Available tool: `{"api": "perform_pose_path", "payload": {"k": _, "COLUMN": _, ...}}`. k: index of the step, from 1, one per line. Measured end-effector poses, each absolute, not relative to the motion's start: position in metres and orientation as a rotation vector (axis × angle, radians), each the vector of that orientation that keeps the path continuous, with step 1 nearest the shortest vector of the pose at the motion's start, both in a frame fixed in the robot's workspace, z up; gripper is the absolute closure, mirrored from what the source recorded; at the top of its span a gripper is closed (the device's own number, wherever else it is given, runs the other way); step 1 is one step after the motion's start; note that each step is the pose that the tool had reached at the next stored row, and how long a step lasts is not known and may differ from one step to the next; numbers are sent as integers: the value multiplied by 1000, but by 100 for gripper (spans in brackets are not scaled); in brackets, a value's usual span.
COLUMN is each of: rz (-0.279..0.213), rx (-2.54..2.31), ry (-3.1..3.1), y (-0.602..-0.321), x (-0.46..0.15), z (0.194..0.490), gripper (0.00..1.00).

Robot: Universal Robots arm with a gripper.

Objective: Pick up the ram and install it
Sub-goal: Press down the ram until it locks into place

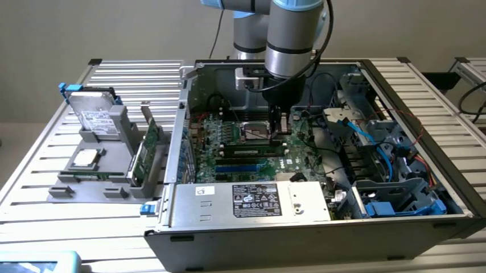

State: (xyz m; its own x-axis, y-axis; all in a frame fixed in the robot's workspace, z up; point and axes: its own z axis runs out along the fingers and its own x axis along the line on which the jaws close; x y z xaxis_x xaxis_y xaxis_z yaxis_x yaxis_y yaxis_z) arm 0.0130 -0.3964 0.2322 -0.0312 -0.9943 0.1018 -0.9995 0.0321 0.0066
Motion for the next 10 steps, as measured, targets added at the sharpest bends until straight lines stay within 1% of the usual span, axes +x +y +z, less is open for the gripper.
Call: {"api": "perform_pose_path", "payload": {"k": 10, "rz": 99, "rx": 2132, "ry": -2200, "y": -396, "x": 13, "z": 228, "gripper": 89}}
